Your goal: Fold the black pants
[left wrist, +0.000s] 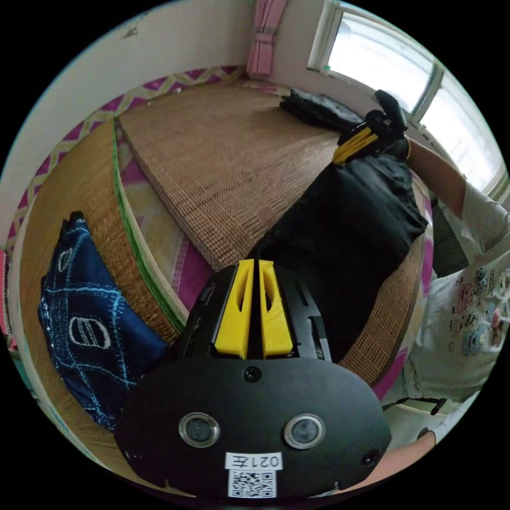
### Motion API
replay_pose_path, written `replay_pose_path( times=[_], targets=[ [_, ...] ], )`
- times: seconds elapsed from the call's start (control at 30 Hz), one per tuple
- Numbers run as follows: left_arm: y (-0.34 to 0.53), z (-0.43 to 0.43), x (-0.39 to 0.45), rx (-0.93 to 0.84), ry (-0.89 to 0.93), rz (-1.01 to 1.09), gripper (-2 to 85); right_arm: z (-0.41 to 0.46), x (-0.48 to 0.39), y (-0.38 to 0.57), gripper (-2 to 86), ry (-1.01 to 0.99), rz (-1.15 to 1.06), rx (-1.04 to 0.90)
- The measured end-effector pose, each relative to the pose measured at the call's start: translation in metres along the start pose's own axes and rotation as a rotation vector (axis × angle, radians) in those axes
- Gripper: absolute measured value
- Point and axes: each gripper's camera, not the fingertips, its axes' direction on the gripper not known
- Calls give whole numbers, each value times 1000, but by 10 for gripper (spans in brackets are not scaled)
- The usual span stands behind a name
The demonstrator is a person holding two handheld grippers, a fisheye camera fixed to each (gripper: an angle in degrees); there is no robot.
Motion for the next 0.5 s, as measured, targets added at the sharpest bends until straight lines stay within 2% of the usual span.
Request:
replay_pose_path(
  times=[0.13, 0.2, 0.27, 0.33, 0.43, 0.5],
  targets=[
    [20, -8, -21, 56, 34, -58, -4, -14, -4, 19, 36, 77, 74, 37],
    [41, -18, -36, 79, -8, -125, -7, -31, -15, 32, 35, 74, 84, 97],
    [63, -31, -48, 124, -42, -208, -8, -47, -53, 46, 19, -27, -2, 163],
    [85, -44, -53, 200, 19, -236, -9, -51, -96, 55, 10, -89, -99, 179],
    [115, -57, -39, 245, 60, -192, -9, -40, -166, 66, 9, -139, -200, 142],
    [143, -67, -30, 281, 9, -265, -9, -19, -193, 71, 11, -62, -180, 41]
  ],
)
